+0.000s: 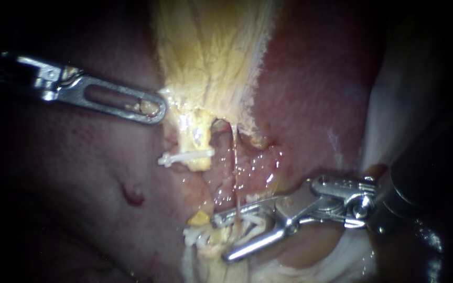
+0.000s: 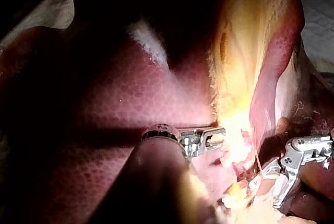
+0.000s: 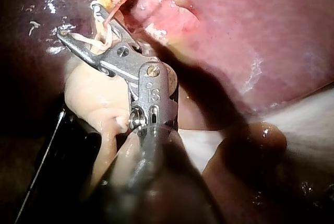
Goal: Clipping first clip right tube
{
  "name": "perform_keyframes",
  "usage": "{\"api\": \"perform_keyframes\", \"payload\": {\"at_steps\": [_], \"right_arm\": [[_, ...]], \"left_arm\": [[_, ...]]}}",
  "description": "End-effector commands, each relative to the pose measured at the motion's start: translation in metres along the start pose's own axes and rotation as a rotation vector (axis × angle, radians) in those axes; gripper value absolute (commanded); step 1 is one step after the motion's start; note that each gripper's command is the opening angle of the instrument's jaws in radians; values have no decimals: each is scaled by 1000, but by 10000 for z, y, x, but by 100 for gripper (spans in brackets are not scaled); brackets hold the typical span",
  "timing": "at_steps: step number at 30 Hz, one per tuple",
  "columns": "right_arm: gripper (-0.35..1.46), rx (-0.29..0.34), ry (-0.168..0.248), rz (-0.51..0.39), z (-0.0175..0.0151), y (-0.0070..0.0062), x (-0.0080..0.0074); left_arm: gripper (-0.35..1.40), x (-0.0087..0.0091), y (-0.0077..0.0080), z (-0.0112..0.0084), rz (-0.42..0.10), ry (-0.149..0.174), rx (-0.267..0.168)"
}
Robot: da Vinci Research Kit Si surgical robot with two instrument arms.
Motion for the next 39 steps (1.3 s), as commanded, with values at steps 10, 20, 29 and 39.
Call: {"api": "perform_keyframes", "payload": {"at_steps": [10, 20, 29, 39], "right_arm": [[43, 9, 0, 0, 1, -1, 0], [42, 12, -2, -1, 1, -1, 1], [35, 14, -3, 23, -1, 2, 0], [5, 17, -6, 33, -6, 10, -3]], "left_arm": [[-35, 0, 0, 0, 0, 0, 0], [-35, 0, 0, 0, 0, 0, 0], [-35, 0, 1, 0, 0, 0, 0], [-35, 1, 2, 1, 1, 2, -2]]}}
